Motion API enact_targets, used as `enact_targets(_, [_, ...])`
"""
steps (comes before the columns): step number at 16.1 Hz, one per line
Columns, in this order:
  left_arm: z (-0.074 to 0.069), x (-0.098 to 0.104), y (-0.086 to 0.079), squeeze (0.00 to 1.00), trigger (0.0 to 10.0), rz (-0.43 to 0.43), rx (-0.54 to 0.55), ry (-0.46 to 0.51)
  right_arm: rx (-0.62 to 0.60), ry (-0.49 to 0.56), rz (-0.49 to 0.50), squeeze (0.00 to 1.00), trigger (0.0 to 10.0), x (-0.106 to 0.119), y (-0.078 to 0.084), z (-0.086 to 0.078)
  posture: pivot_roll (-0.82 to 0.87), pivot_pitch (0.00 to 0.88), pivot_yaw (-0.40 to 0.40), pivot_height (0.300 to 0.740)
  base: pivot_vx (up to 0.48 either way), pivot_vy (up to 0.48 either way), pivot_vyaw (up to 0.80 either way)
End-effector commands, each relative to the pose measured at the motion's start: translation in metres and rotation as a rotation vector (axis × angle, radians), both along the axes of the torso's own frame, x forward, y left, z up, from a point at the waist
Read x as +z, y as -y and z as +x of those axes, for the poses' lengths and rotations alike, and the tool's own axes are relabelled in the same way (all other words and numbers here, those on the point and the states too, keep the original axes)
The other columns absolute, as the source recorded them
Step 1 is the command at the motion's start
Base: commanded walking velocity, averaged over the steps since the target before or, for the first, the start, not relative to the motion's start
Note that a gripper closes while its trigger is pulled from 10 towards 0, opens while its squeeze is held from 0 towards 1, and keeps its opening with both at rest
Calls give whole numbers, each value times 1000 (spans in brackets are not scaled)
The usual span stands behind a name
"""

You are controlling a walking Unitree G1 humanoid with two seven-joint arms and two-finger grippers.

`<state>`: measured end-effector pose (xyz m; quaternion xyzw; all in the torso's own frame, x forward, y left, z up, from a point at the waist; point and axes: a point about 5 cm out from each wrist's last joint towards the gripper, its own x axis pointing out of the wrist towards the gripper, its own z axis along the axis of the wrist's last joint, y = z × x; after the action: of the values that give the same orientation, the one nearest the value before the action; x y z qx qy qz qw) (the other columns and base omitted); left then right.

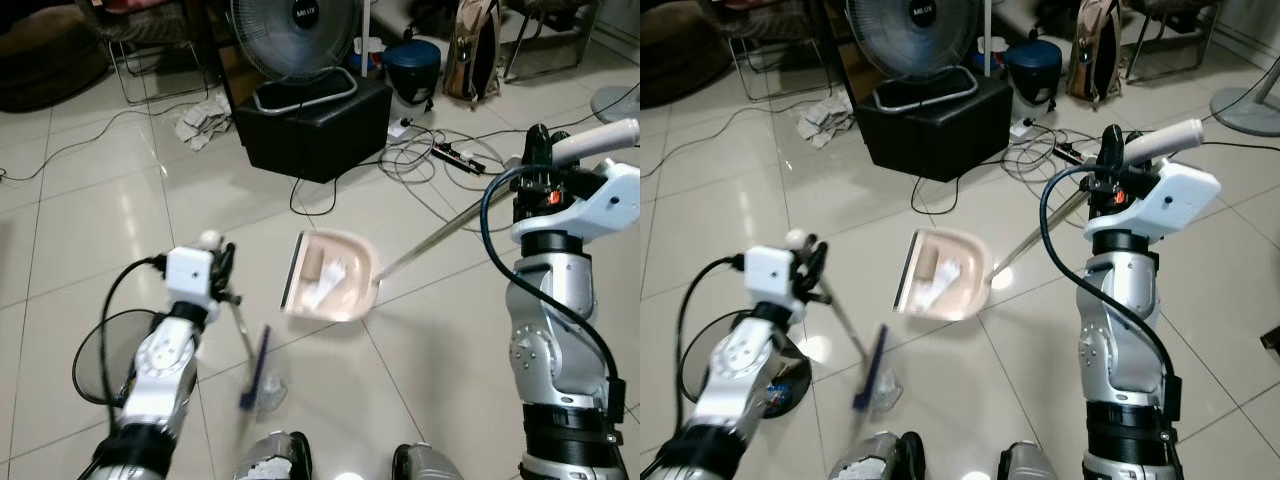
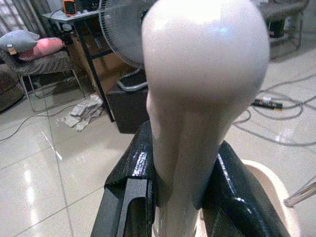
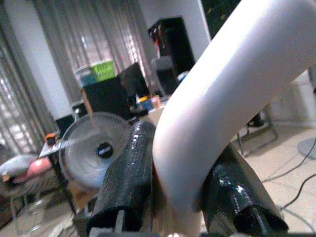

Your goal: Sweep floor

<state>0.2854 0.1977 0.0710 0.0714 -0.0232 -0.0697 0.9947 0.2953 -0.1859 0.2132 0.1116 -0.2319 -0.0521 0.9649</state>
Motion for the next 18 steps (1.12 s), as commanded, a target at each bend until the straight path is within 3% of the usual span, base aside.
enact_targets(1, [-8, 1, -15, 0, 10000, 33, 23, -2, 54, 78, 9, 0, 10000, 26, -8, -1, -11, 64, 102, 740, 0, 0, 0])
enact_targets(4, [-17, -1, -22, 0, 10000, 41, 52, -15, 85, 107, 13, 0, 10000, 43, -13, 2, -2, 64, 97, 740, 0, 0, 800])
enact_targets(7, [-21, -5, -19, 0, 10000, 39, 35, -41, 124, 121, 3, 0, 10000, 55, -20, 8, -1, 63, 94, 740, 0, 0, 800])
enact_targets(12, [-24, -10, -16, 0, 10000, 38, 38, -71, 140, 122, 36, 0, 10000, 59, -23, 14, -1, 53, 91, 740, 0, 0, 800])
enact_targets(18, [-26, -7, -18, 0, 10000, 46, 85, -37, 116, 106, 63, 0, 10000, 54, -20, 16, 12, 46, 86, 740, 0, 0, 800])
